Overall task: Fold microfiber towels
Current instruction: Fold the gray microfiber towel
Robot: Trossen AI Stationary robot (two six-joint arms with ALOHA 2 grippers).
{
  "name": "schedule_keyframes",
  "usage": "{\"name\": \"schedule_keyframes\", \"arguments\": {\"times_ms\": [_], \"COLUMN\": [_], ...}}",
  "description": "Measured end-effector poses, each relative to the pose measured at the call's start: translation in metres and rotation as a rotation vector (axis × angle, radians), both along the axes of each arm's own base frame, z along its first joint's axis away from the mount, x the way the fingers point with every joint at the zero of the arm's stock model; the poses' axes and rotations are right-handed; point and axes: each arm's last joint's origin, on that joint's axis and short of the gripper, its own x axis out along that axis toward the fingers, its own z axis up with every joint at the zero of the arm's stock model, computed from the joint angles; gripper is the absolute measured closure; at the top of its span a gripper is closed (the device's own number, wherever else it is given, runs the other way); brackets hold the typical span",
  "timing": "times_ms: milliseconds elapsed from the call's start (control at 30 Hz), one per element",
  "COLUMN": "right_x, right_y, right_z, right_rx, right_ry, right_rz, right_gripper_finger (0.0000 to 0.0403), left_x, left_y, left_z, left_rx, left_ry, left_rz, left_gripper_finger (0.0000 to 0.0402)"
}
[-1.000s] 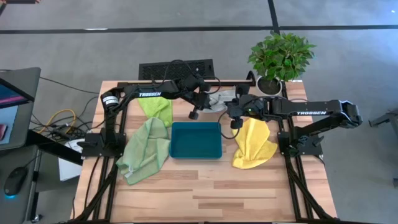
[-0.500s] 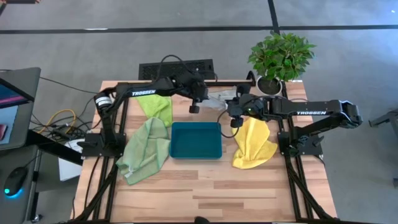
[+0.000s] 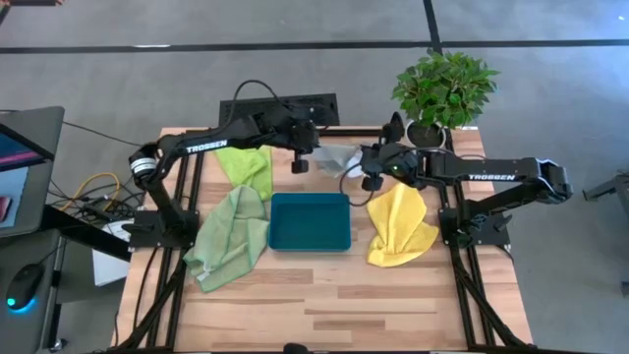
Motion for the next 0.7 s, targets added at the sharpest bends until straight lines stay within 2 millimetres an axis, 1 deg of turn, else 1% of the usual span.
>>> {"name": "schedule_keyframes", "arguments": {"times_ms": [167, 300, 400, 567, 700], "right_x": [0.001, 0.002, 0.003, 0.002, 0.000], "right_y": [-0.008, -0.016, -0.021, -0.031, -0.038], "right_z": [0.007, 0.019, 0.030, 0.046, 0.056], "right_rx": [-0.022, -0.070, -0.110, -0.166, -0.197], "right_ry": [-0.054, -0.090, -0.120, -0.147, -0.153], "right_rz": [-0.040, -0.051, -0.064, -0.079, -0.086], "right_gripper_finger": [0.0391, 0.0391, 0.0391, 0.0391, 0.0391], "left_x": [-0.009, -0.015, -0.021, -0.031, -0.038], "left_y": [-0.003, -0.004, -0.005, -0.009, -0.010], "left_z": [0.016, 0.030, 0.043, 0.064, 0.076], "left_rx": [0.020, 0.028, 0.074, 0.128, 0.218], "left_ry": [-0.037, -0.098, -0.147, -0.225, -0.242], "left_rz": [0.088, 0.161, 0.213, 0.249, 0.285], "left_gripper_finger": [0.0401, 0.0401, 0.0401, 0.0401, 0.0401]}}
